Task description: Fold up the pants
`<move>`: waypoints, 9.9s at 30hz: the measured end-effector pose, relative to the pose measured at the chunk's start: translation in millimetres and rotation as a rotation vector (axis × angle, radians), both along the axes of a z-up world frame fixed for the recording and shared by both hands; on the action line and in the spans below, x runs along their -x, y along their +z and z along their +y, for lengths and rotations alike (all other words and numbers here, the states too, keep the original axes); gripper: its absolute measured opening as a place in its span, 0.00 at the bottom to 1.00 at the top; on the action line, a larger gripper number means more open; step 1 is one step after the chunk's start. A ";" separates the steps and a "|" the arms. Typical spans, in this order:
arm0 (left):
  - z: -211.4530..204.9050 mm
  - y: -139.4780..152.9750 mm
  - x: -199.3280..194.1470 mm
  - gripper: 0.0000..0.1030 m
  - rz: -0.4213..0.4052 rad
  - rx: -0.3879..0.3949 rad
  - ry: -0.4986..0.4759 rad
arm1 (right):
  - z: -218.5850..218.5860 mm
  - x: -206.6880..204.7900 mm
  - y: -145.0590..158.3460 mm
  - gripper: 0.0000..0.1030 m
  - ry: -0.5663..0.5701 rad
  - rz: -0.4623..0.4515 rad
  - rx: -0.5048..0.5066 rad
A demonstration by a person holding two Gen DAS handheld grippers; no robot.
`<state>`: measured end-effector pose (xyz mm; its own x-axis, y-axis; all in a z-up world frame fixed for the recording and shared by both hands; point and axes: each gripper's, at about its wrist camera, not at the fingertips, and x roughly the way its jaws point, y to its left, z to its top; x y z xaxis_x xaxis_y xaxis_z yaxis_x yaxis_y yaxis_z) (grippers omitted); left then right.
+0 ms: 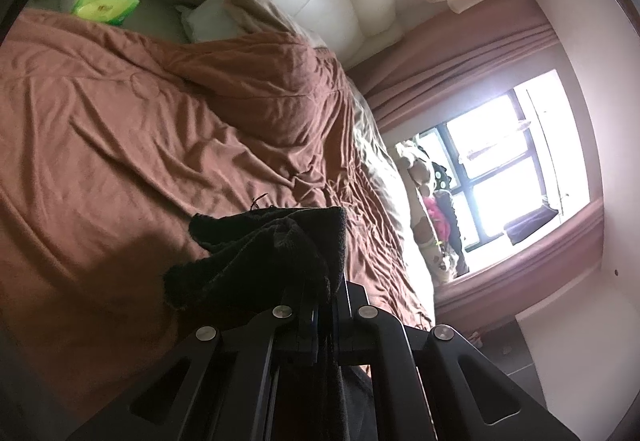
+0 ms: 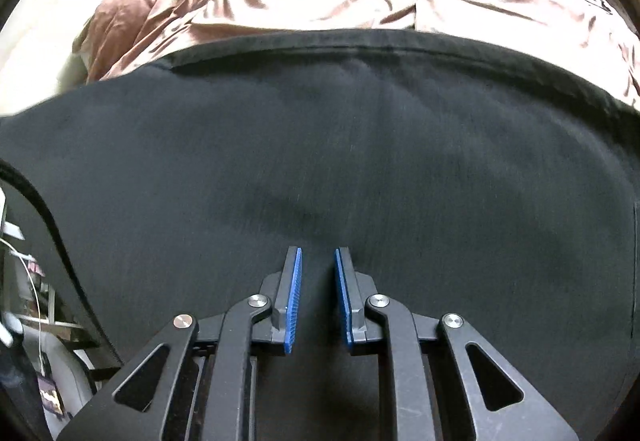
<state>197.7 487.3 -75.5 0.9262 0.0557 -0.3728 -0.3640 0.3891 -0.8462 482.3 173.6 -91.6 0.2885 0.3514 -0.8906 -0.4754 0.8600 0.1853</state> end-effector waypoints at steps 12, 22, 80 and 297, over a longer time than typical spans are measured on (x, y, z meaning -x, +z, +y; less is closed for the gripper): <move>1.6 -31.5 18.5 0.04 0.025 0.026 0.040 | 15.8 -56.8 -6.9 0.13 -0.006 -0.030 0.029; -2.3 -31.1 24.3 0.04 0.027 0.018 0.046 | 22.1 -92.4 -5.9 0.12 -0.027 -0.060 0.066; -279.1 266.9 -180.5 0.04 -0.210 -0.379 -0.489 | -255.6 138.4 118.0 0.99 -0.193 -0.279 -0.337; -263.9 -71.6 -125.1 0.05 0.209 0.077 -0.600 | -456.5 112.4 13.6 0.24 -0.563 0.037 -0.695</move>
<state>322.7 223.4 -147.1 0.6953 -0.4839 -0.5315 -0.2623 0.5176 -0.8144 370.0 -282.9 -78.1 0.5567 0.6300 -0.5414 -0.0001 0.6518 0.7584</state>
